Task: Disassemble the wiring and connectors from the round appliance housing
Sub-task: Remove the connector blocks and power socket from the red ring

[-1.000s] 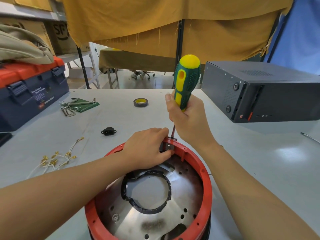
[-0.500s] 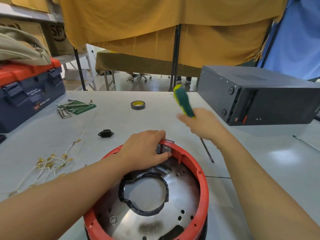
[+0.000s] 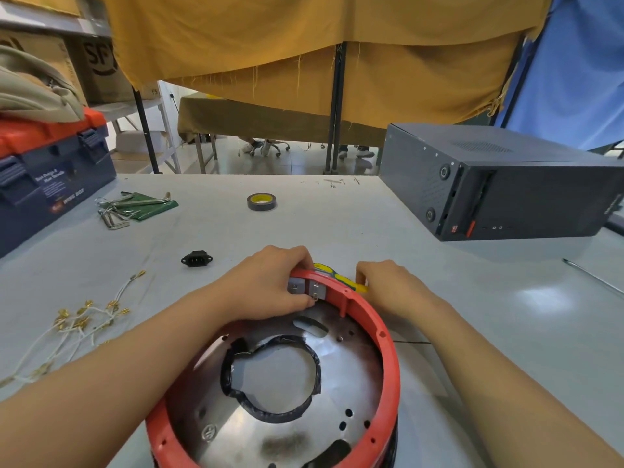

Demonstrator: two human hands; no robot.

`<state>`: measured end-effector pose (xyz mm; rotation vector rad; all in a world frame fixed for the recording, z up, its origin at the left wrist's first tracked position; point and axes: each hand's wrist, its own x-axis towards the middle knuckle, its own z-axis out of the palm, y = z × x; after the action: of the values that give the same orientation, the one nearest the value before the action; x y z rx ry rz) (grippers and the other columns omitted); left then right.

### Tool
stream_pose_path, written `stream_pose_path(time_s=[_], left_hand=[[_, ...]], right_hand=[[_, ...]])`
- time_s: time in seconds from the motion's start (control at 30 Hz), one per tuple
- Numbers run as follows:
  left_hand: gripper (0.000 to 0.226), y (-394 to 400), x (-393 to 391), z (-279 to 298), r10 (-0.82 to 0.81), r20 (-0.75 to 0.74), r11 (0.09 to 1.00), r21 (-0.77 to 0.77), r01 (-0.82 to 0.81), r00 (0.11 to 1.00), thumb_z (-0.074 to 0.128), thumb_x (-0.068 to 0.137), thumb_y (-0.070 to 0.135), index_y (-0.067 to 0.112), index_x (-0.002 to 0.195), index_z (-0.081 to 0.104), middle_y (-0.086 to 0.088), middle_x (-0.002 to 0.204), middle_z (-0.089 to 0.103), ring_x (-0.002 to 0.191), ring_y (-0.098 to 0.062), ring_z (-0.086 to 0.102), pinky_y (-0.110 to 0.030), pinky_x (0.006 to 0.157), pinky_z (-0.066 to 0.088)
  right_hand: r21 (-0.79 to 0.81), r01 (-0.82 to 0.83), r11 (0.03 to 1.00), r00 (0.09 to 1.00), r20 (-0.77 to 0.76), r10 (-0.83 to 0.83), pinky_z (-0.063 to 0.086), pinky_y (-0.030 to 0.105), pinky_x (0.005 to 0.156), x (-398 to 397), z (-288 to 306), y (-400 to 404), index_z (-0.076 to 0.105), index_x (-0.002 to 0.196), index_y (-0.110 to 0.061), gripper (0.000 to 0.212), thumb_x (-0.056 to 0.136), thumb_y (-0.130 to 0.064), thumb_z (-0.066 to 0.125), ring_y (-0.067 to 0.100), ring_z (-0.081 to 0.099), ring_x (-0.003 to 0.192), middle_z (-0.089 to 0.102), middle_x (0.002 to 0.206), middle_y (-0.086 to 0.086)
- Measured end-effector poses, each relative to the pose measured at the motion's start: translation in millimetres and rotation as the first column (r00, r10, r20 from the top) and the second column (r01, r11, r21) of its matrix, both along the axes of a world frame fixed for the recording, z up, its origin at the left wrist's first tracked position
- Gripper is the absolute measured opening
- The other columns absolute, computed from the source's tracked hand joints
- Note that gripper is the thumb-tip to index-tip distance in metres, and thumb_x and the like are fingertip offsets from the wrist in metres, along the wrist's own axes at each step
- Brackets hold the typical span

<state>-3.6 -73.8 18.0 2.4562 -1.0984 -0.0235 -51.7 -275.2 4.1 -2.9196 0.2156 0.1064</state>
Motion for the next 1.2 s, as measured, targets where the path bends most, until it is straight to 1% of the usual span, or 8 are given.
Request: stream_pose_path(time_s=[0.2,0.57,0.63,0.7,0.77,0.87,0.97,1.2], left_hand=[[0.022,-1,1,0,-0.005,0.007,0.999,-0.051,0.005,1.0,0.069,0.077,0.023,0.02,0.096,0.059,0.009,0.087,0.062,0.079,-0.01,0.056,-0.033,0.075,0.048],[0.018,-2,0,-2,0.0,0.057,0.998,-0.069,0.004,0.998,0.07,0.078,0.026,0.02,0.092,0.06,0.01,0.085,0.06,0.079,-0.011,0.054,-0.033,0.076,0.046],[0.019,-2,0,-2,0.006,0.058,0.998,-0.059,-0.003,0.998,0.07,0.078,0.028,0.021,0.092,0.059,0.01,0.085,0.06,0.08,-0.011,0.054,-0.036,0.076,0.047],[0.02,-1,-1,-2,0.009,0.06,0.998,-0.057,-0.006,0.998,0.07,0.078,0.03,0.022,0.093,0.058,0.011,0.086,0.06,0.081,-0.012,0.055,-0.038,0.077,0.048],[0.023,-1,-1,-2,0.013,0.064,0.998,-0.057,-0.01,0.998,0.07,0.078,0.03,0.019,0.095,0.058,0.007,0.087,0.062,0.082,-0.014,0.056,-0.039,0.076,0.047],[0.024,-1,-1,-2,0.006,0.069,0.997,-0.073,-0.001,0.998,0.069,0.078,0.027,0.014,0.096,0.059,0.002,0.083,0.065,0.077,-0.016,0.057,-0.04,0.073,0.047],[0.02,0,-2,-2,-0.013,0.07,0.995,-0.093,0.019,0.997,0.067,0.08,0.026,0.017,0.095,0.059,0.006,0.08,0.063,0.073,-0.013,0.055,-0.037,0.072,0.047],[0.017,0,-3,-4,-0.053,0.132,0.996,-0.069,0.063,0.99,0.063,0.085,0.028,0.015,0.092,0.054,0.009,0.075,0.055,0.071,-0.016,0.05,-0.04,0.069,0.044]], right_hand=[[0.019,-0.015,1.0,0.997,0.074,0.014,0.034,0.028,0.056,0,-3,5,0.059,0.099,-0.012,0.029,0.091,-0.039,0.054,0.025,0.052,0.079,0.058,0.096,0.009],[0.037,-0.056,0.998,0.998,0.036,0.054,0.045,0.031,0.073,10,4,-4,0.063,0.108,-0.019,0.038,0.088,-0.052,0.057,0.022,0.057,0.092,0.06,0.101,0.002],[0.153,-0.113,0.982,0.984,0.153,0.09,0.044,0.027,0.073,15,10,-6,0.065,0.101,-0.021,0.03,0.089,-0.047,0.059,0.013,0.056,0.085,0.06,0.092,-0.004],[0.503,-0.208,0.839,0.954,0.292,0.061,0.045,0.022,0.071,17,13,-2,0.068,0.093,-0.021,0.016,0.092,-0.035,0.059,0.008,0.06,0.079,0.066,0.085,-0.007],[0.787,-0.262,0.559,0.958,0.282,0.053,0.051,0.022,0.074,15,12,6,0.071,0.093,-0.017,0.015,0.093,-0.024,0.058,0.011,0.066,0.084,0.073,0.086,-0.002],[0.91,-0.217,0.354,0.976,0.201,0.083,0.055,0.032,0.081,10,-1,15,0.072,0.097,-0.01,0.014,0.091,-0.017,0.061,0.019,0.067,0.084,0.072,0.095,0.011],[0.927,-0.16,0.34,0.986,0.165,0.013,0.05,0.047,0.09,8,-8,20,0.072,0.093,-0.008,0.011,0.088,-0.015,0.066,0.025,0.064,0.083,0.071,0.093,0.015],[0.96,-0.09,0.266,0.992,0.111,-0.067,0.051,0.028,0.068,4,-10,27,0.07,0.089,0.002,0.02,0.09,-0.017,0.063,0.022,0.06,0.072,0.065,0.078,0.016]])
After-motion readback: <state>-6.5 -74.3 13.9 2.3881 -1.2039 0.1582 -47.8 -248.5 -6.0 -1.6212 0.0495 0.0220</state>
